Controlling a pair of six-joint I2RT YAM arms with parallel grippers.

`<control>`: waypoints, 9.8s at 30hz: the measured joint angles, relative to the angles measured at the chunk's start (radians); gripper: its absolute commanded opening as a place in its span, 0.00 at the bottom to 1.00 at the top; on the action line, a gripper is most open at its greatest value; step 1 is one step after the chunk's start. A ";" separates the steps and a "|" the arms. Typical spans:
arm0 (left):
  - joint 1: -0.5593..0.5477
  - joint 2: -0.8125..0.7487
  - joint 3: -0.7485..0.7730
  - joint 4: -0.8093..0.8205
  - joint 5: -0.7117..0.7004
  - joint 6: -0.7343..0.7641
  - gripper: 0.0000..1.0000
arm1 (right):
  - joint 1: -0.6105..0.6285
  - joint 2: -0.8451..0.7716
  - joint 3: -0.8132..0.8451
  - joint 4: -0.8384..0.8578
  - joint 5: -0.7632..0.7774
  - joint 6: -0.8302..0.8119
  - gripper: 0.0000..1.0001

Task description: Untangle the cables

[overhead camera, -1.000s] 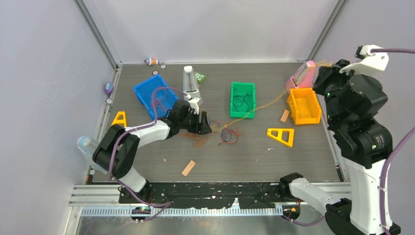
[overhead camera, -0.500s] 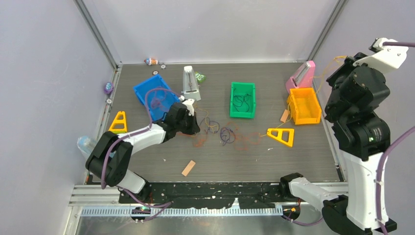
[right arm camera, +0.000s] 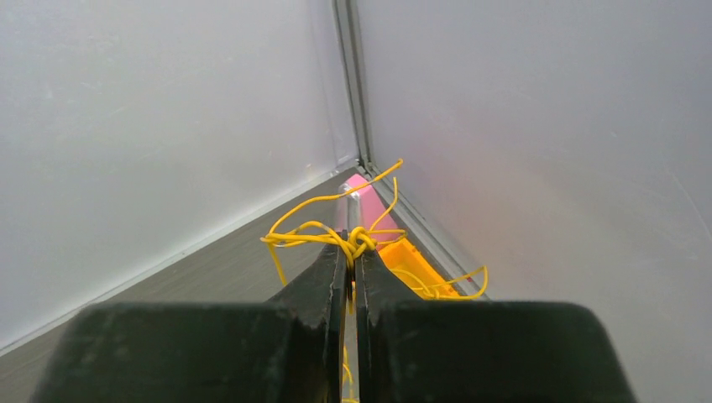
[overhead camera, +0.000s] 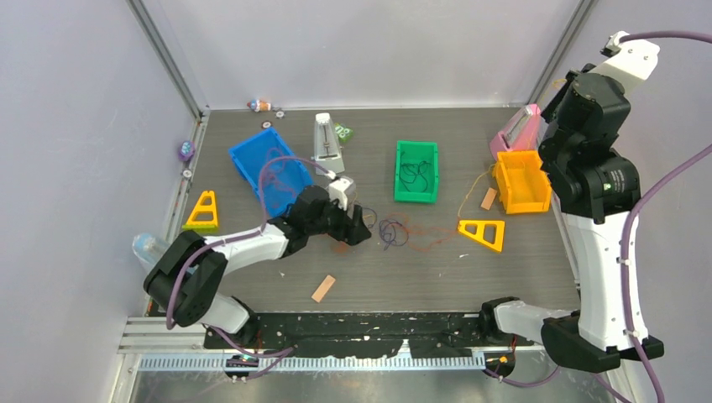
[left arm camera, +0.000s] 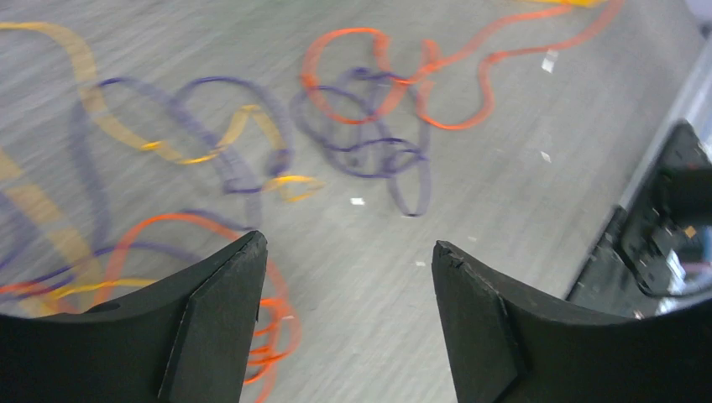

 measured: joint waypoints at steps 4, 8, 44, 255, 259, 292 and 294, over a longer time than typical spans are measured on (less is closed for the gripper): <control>-0.126 0.029 0.077 -0.001 0.035 0.058 0.92 | 0.000 -0.015 0.037 -0.006 -0.063 0.018 0.05; -0.211 0.117 0.238 -0.009 0.047 0.085 1.00 | 0.000 -0.047 0.051 -0.009 -0.117 0.043 0.05; -0.137 0.263 0.307 -0.142 0.046 0.050 0.00 | -0.032 -0.117 0.017 0.059 0.107 0.021 0.05; 0.020 -0.180 -0.113 0.046 0.098 0.051 0.00 | -0.321 0.099 -1.077 0.336 -0.814 0.332 0.87; 0.020 -0.180 -0.113 0.046 0.098 0.051 0.00 | -0.313 0.158 -1.085 0.351 -0.845 0.323 0.81; 0.020 -0.180 -0.113 0.021 0.090 0.059 0.00 | -0.382 0.159 -0.826 0.243 -0.788 0.331 0.05; 0.020 -0.180 -0.113 0.021 0.090 0.059 0.00 | -0.439 0.168 -0.770 0.242 -0.767 0.344 0.05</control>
